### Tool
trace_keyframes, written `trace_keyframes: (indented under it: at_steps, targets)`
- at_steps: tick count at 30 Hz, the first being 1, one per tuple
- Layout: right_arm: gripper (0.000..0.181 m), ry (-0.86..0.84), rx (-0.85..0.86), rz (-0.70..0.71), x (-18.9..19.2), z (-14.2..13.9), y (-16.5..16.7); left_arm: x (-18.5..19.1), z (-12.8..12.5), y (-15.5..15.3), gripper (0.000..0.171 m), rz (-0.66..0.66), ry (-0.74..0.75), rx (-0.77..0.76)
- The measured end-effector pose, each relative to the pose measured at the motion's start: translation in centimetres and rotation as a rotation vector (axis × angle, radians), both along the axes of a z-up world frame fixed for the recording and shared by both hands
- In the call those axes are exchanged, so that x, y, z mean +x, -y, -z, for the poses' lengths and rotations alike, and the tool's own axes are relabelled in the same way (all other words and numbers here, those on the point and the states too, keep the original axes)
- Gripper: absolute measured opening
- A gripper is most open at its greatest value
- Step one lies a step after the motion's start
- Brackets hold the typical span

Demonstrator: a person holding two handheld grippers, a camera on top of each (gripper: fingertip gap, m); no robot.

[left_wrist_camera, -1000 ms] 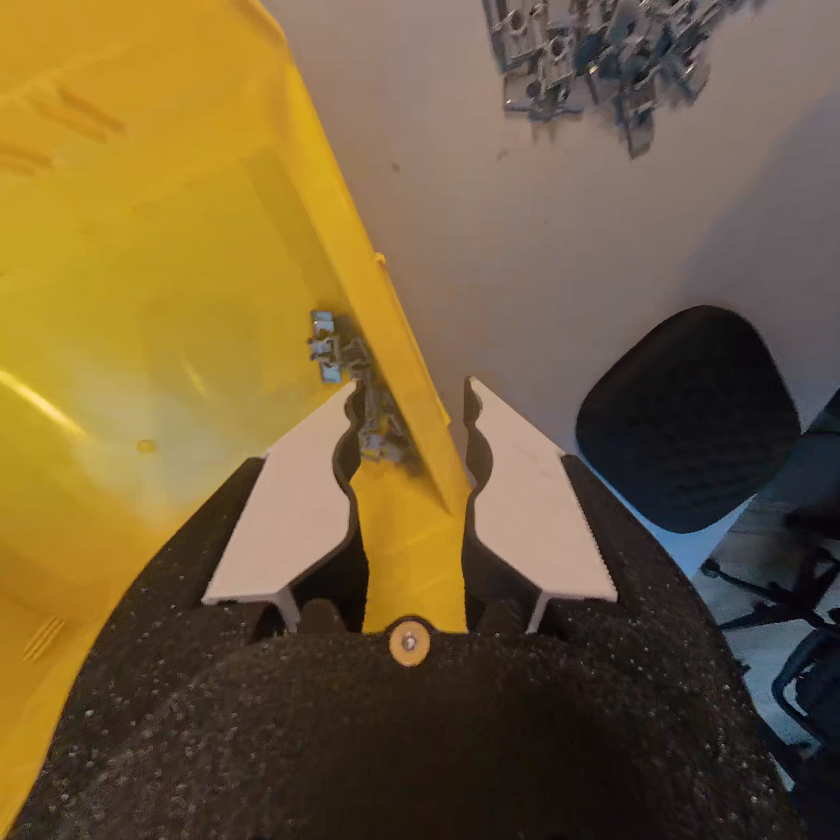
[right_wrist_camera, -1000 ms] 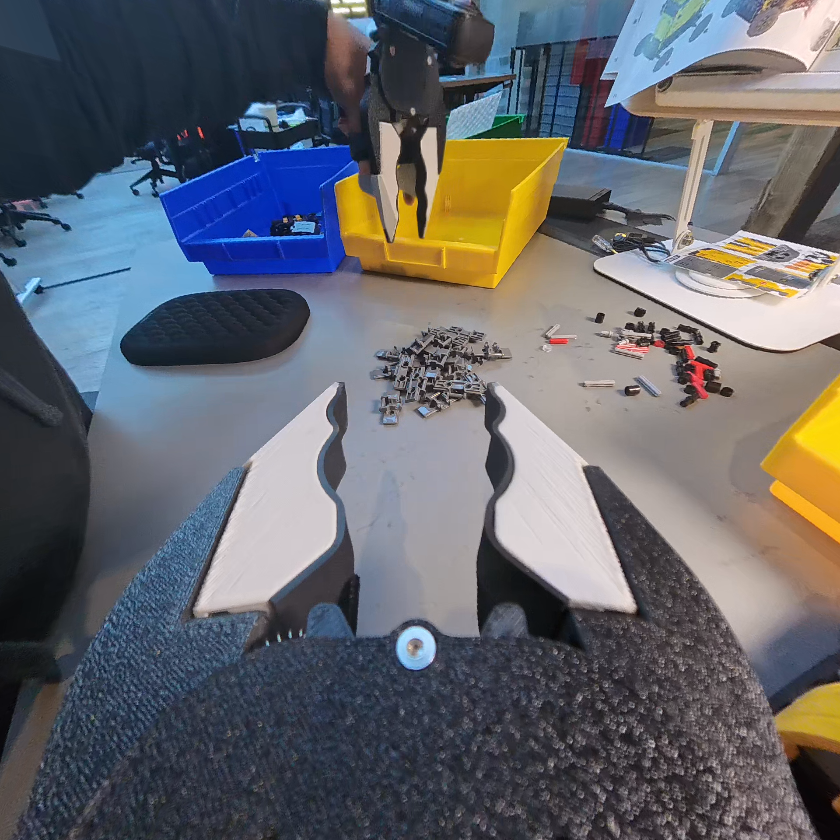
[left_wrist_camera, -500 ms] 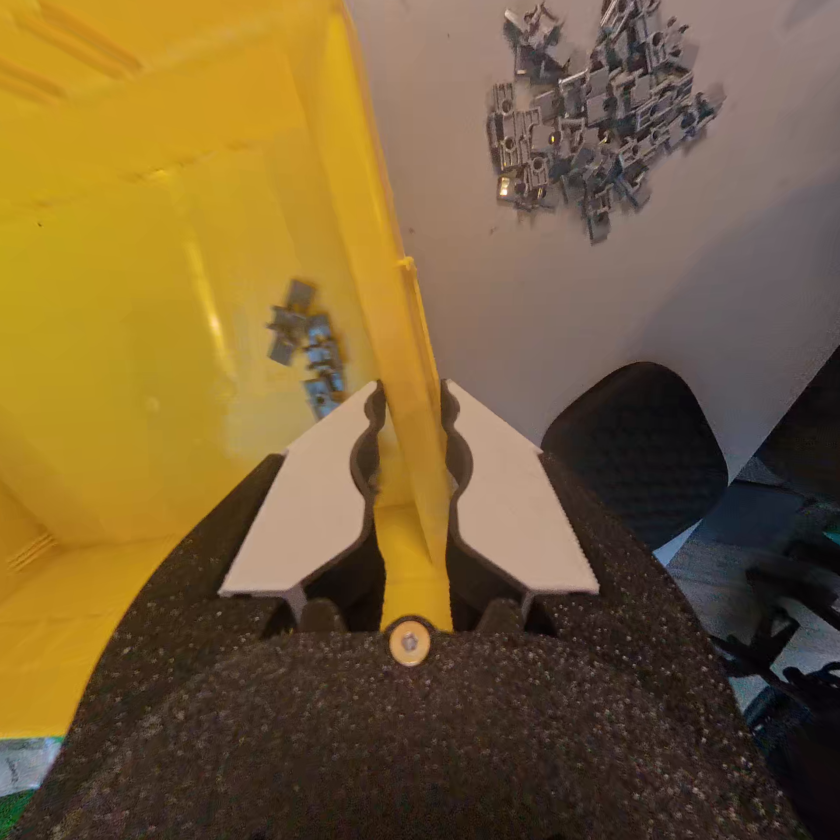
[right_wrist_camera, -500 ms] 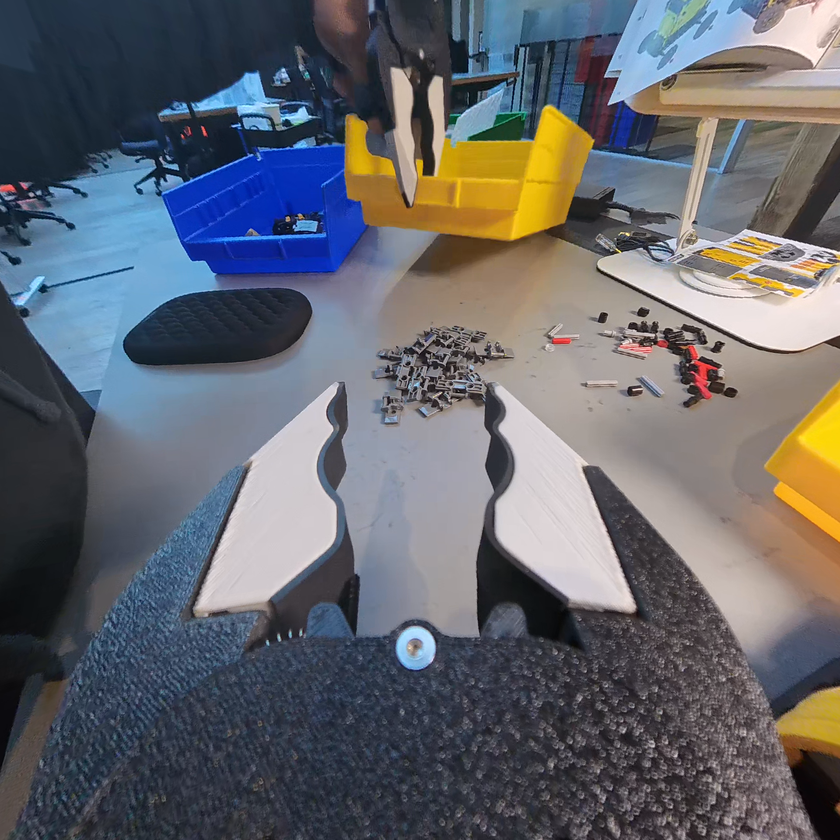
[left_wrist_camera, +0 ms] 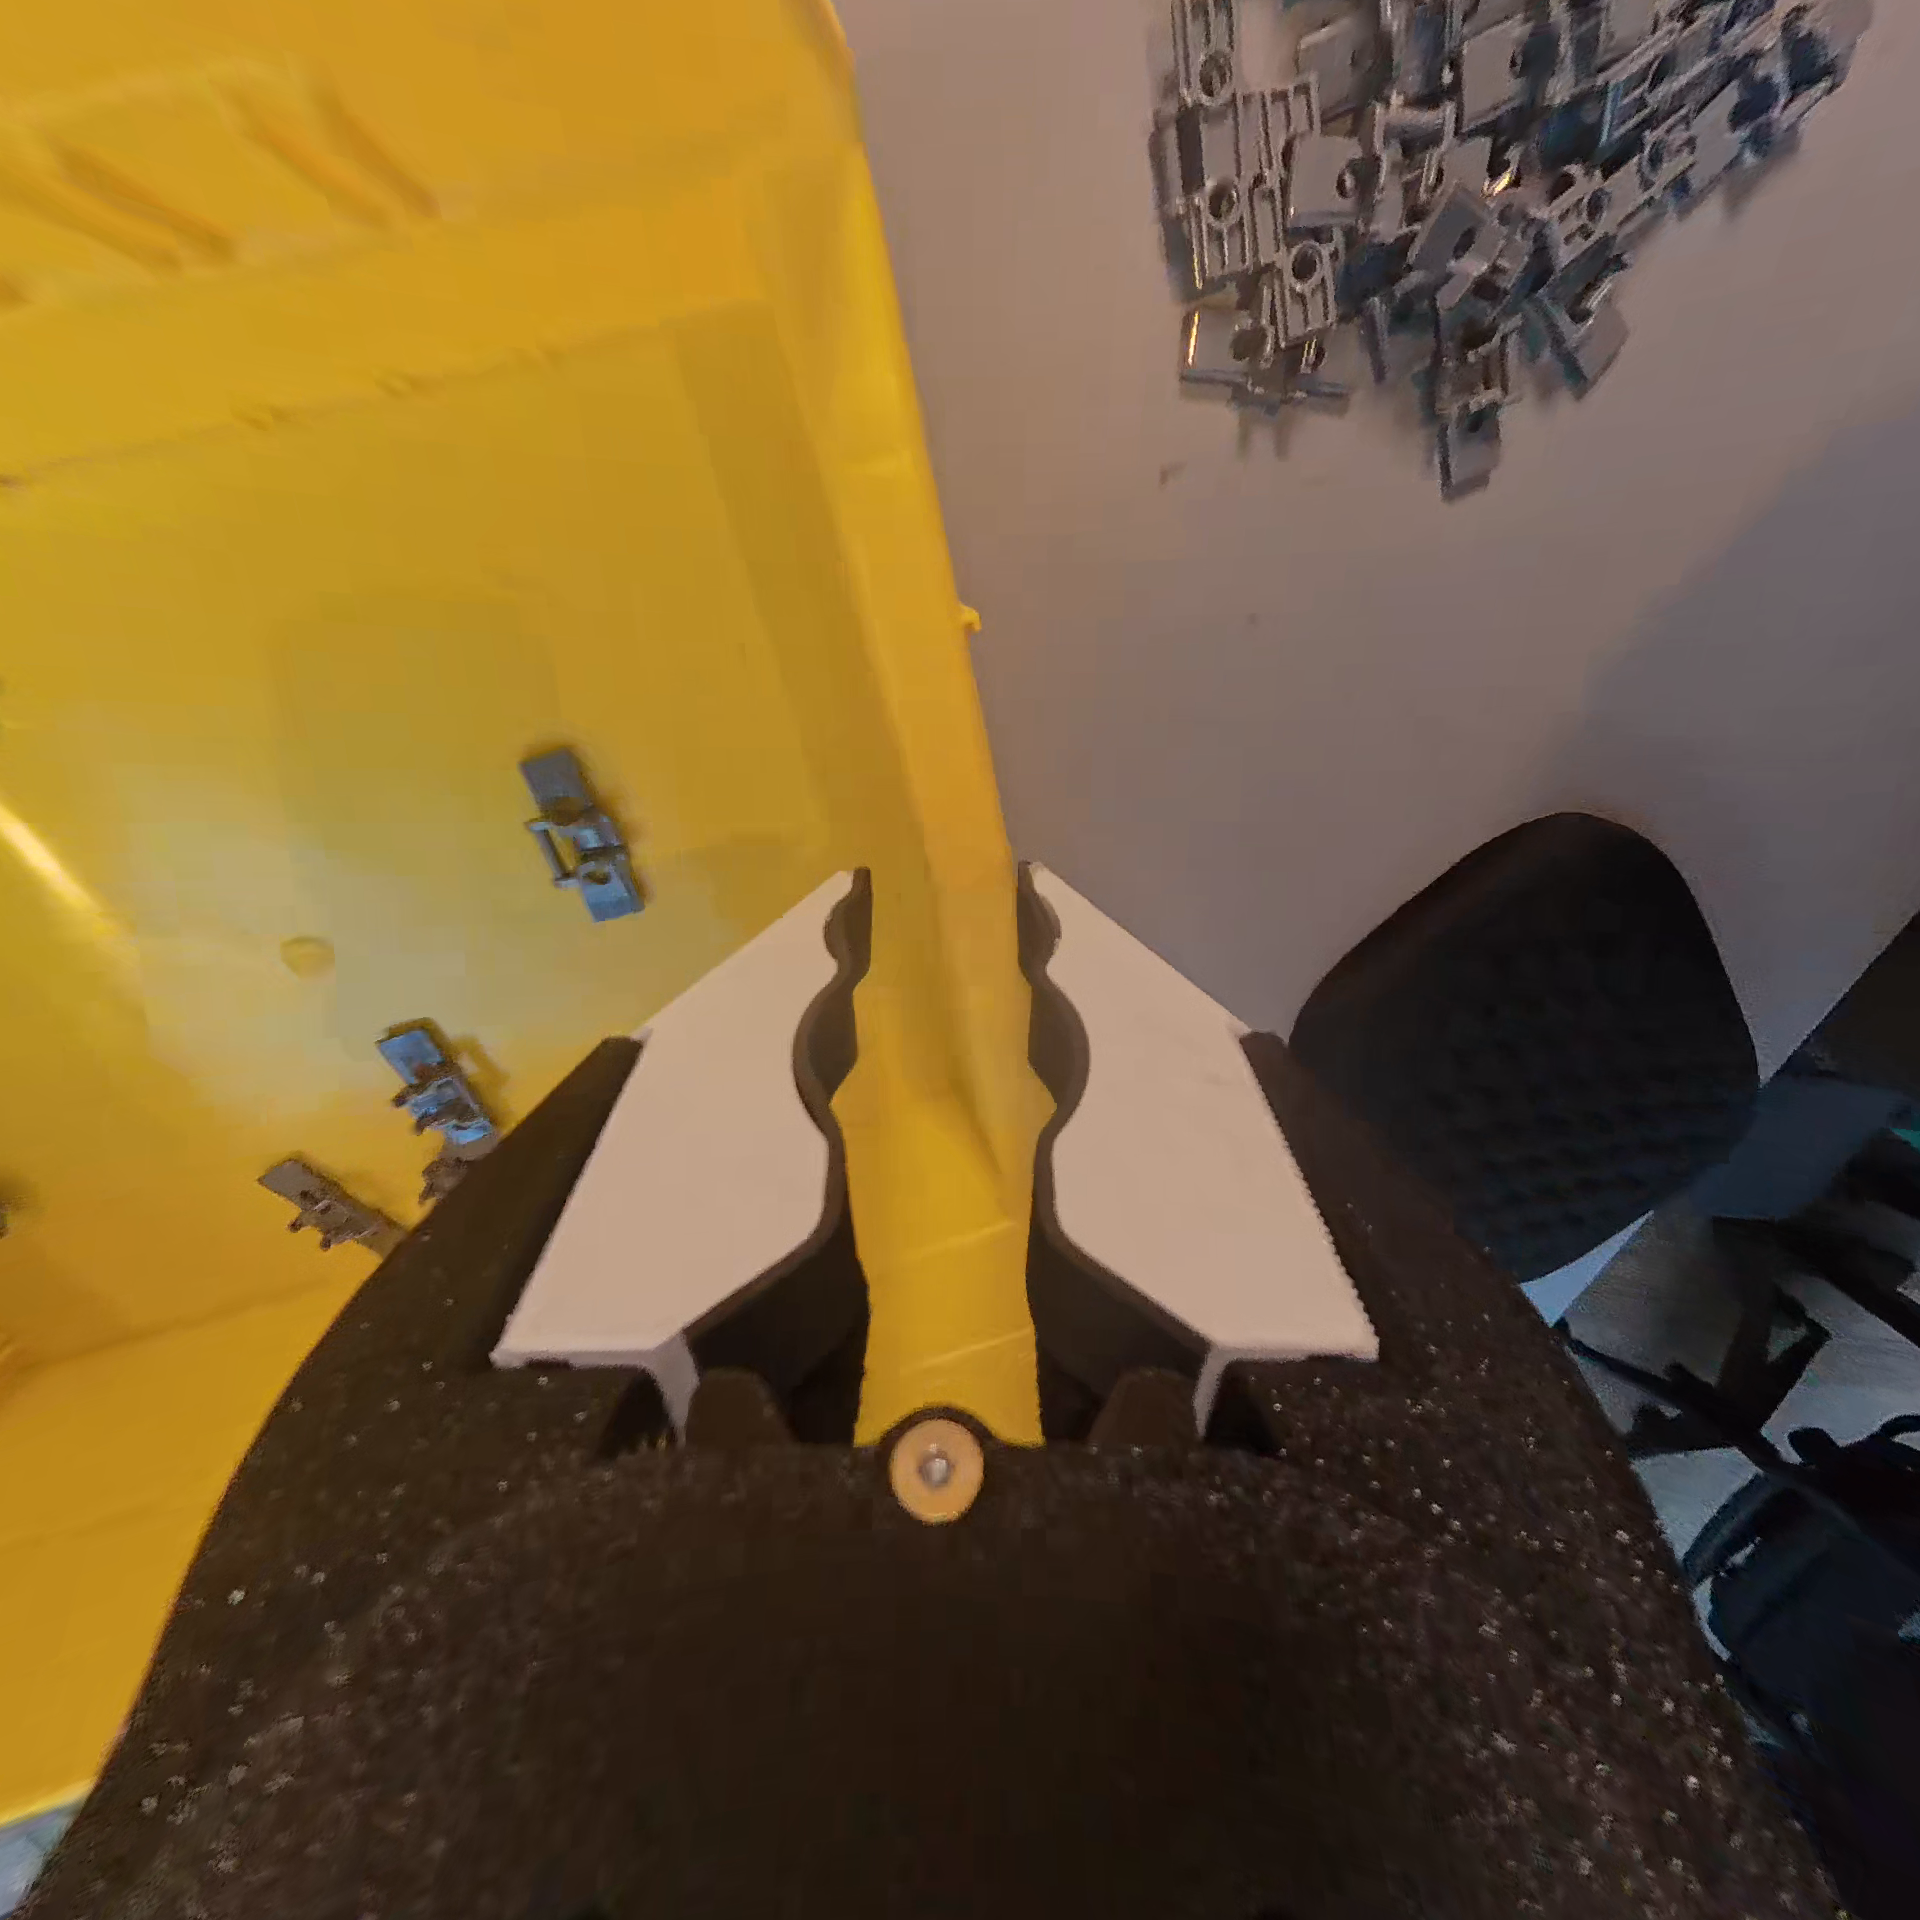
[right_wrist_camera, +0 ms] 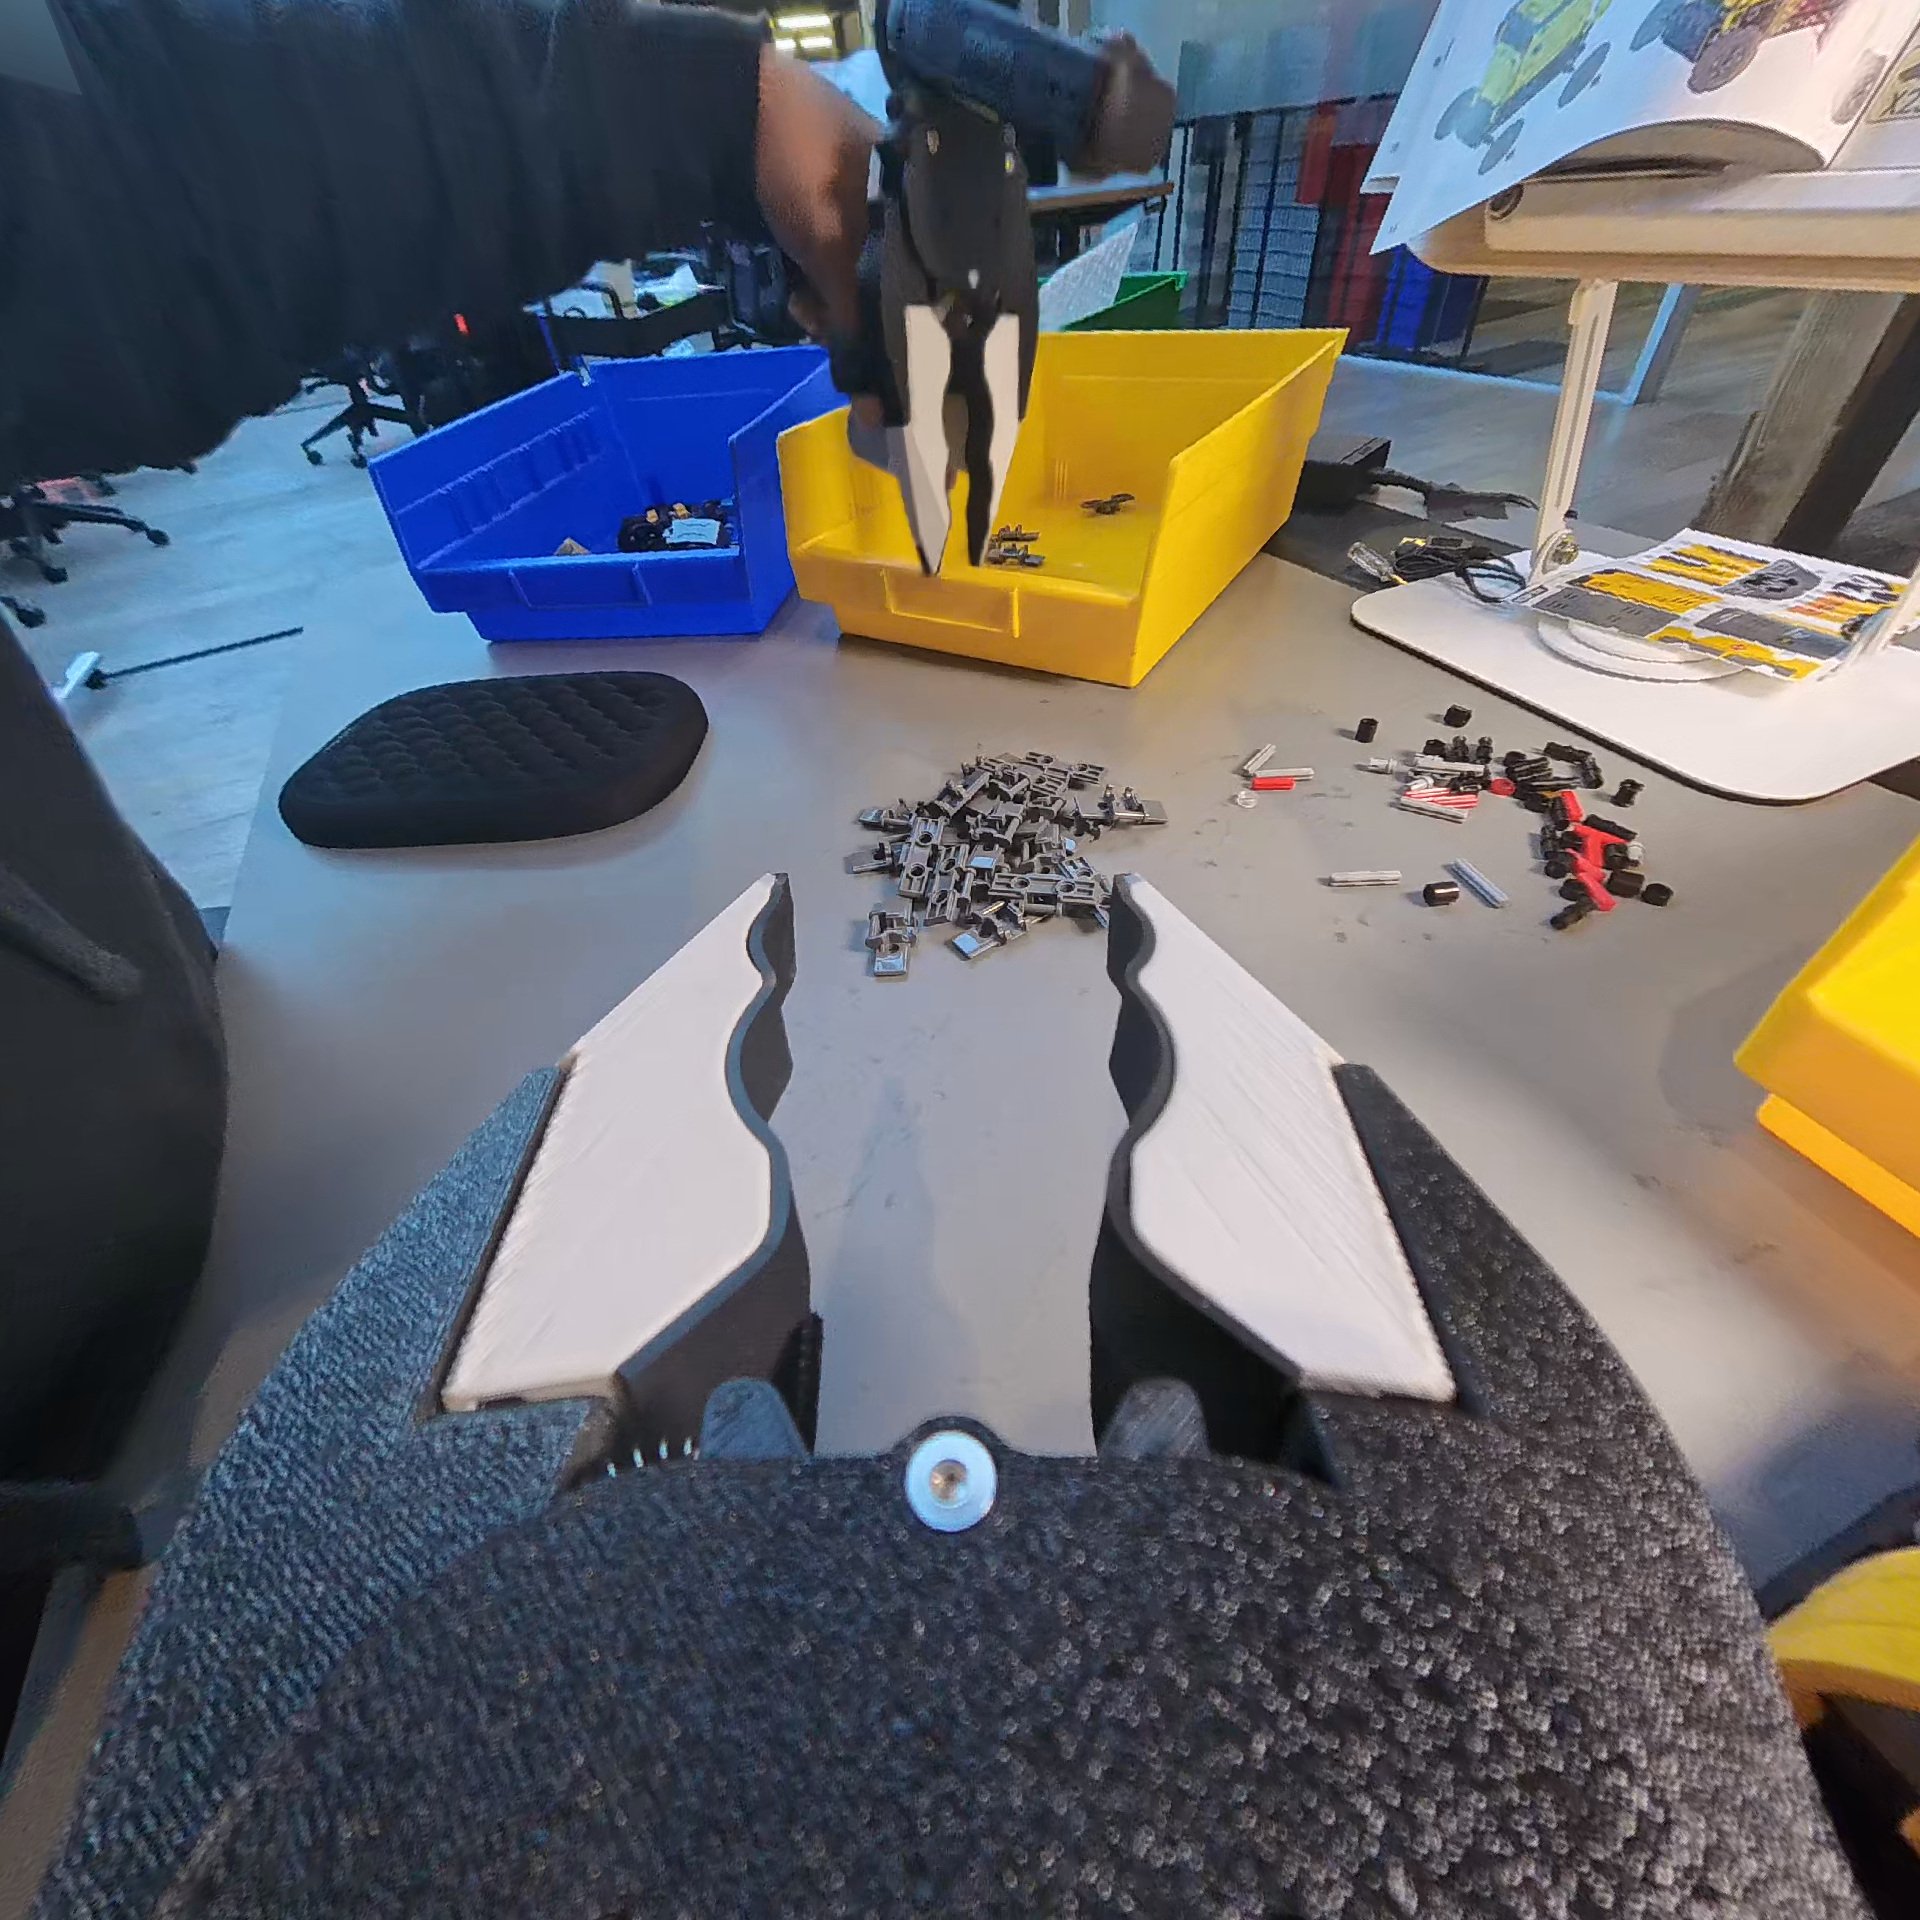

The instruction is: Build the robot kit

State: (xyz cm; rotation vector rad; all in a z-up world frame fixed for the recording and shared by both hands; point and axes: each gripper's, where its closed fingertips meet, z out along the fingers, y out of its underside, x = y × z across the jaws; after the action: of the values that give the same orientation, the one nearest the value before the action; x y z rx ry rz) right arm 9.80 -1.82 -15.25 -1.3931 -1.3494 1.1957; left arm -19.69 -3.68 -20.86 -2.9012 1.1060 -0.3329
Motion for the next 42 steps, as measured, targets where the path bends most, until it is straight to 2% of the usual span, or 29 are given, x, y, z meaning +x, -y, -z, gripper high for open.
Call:
trace_keyframes:
  at_steps: [3, 5, 7, 12, 13, 14, 16, 17, 18, 21, 24, 26, 28, 30, 31, 34, 36, 39, 42]
  targets:
    - [0.061, 0.003, -0.007, -0.004, 0.0, 0.1, 0.0, -2.8, -2.7, -3.4, 0.028, -0.108, -0.001, 0.132]
    - [0.061, 0.003, -0.006, -0.005, 0.0, 0.1, 0.0, -4.7, -3.0, -5.2, 0.031, -0.202, -0.008, 0.177]
    - [0.061, 0.003, -0.005, -0.006, 0.0, 0.0, 0.0, -5.7, -1.6, -5.7, 0.037, -0.239, -0.027, 0.146]
    - [0.061, -0.009, -0.003, 0.003, 0.1, -0.2, -0.1, -6.4, 3.7, -4.7, 0.041, -0.195, -0.139, 0.032]
    - [0.061, -0.009, -0.004, 0.002, 0.1, -0.1, -0.1, -6.5, 4.3, -4.7, 0.038, -0.184, -0.169, 0.036]
    - [0.061, -0.008, -0.005, 0.002, 0.1, -0.1, -0.1, -6.9, 4.1, -5.0, 0.022, -0.162, -0.207, 0.064]
    - [0.061, -0.006, -0.005, -0.001, 0.1, -0.1, 0.0, -6.3, 4.0, -4.5, 0.013, -0.145, -0.197, 0.047]
    - [0.061, -0.006, -0.003, -0.002, 0.1, -0.1, 0.0, -6.3, 3.7, -4.4, 0.000, -0.124, -0.212, 0.061]
    - [0.061, -0.006, -0.001, -0.002, 0.1, -0.1, 0.0, -6.2, 3.0, -4.6, 0.000, -0.105, -0.217, 0.091]
    - [0.061, -0.007, 0.006, -0.004, 0.1, -0.1, 0.1, -2.8, -0.8, -5.3, 0.000, -0.098, -0.086, 0.198]
    - [0.061, 0.002, 0.007, -0.009, 0.0, 0.0, 0.2, 2.5, -3.9, -5.0, 0.000, 0.006, 0.022, 0.272]
    - [0.061, 0.006, 0.010, -0.010, 0.0, 0.1, 0.2, 6.1, -4.3, -4.3, 0.000, 0.082, 0.078, 0.276]
    - [0.061, 0.003, 0.015, -0.006, 0.0, 0.0, 0.2, 7.3, -3.4, -4.0, 0.000, 0.162, 0.016, 0.276]
    - [0.061, -0.003, 0.019, 0.000, 0.1, -0.1, 0.1, 6.4, -2.5, -4.7, 0.000, 0.171, -0.055, 0.285]
    - [0.061, -0.007, 0.020, 0.002, 0.1, -0.2, 0.1, 5.2, -2.3, -5.5, 0.000, 0.138, -0.089, 0.295]
    - [0.061, -0.016, 0.021, 0.003, 0.2, -0.3, 0.1, 0.6, -1.8, -6.8, 0.019, -0.005, -0.140, 0.255]
    - [0.061, -0.019, 0.020, 0.001, 0.2, -0.4, 0.1, -2.5, -1.1, -7.6, 0.022, -0.097, -0.169, 0.255]
    - [0.061, -0.017, 0.023, -0.003, 0.2, -0.4, 0.2, -6.2, 1.0, -7.3, 0.030, -0.187, -0.226, 0.197]
    - [0.061, -0.017, 0.025, -0.003, 0.2, -0.3, 0.2, -8.1, 3.0, -6.7, 0.033, -0.238, -0.250, 0.136]
